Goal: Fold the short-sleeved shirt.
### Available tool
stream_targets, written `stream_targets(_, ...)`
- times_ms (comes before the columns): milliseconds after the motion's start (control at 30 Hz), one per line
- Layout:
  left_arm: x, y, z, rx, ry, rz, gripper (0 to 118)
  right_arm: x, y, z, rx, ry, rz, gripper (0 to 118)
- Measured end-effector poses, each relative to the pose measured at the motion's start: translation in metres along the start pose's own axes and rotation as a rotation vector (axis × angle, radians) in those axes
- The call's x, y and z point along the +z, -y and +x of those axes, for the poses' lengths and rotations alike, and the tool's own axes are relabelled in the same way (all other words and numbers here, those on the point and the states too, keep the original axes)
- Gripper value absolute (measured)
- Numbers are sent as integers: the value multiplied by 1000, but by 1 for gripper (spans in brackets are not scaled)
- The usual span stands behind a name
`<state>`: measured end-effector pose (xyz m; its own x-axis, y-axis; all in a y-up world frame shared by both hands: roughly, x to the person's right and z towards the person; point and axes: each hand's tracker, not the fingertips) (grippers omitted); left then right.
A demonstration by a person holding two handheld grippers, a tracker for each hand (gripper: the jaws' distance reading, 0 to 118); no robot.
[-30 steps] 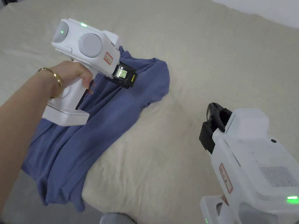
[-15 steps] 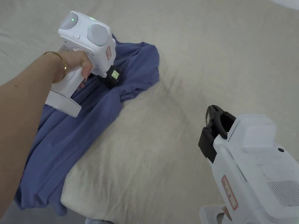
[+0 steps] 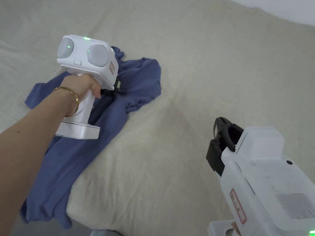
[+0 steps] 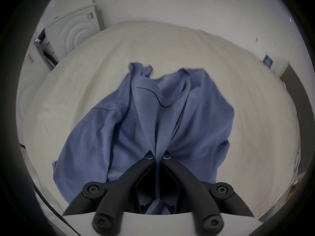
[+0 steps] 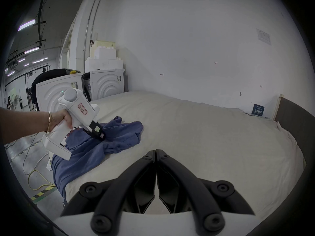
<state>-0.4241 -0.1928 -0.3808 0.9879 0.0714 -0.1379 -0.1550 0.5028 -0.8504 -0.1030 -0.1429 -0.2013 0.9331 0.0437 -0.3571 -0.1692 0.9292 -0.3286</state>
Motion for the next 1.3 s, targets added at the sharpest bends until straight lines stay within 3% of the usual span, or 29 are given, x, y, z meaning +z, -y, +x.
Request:
stream_targets(300, 101, -10, 5, 10, 10, 134, 0, 59, -17, 17, -18, 40, 85, 0)
stream_targets(433, 155, -16, 4, 105, 76, 253, 0, 87, -24, 25, -23, 58, 123, 0)
stream_targets(733, 288, -45, 51, 28, 158, 506, 0, 142, -27, 46, -66, 113, 190, 0)
stream_targets(900, 335, -49, 107, -100, 218, 590, 0, 171, -27, 67, -96, 163, 238, 0)
stream_targets(1067, 338, -41, 182, -216, 311, 580, 0, 205, -25, 94, -108, 247, 291, 0)
stream_targets(1300, 289, -11, 302, -372, 441, 463, 0, 254, -8, 141, -136, 406, 298, 0)
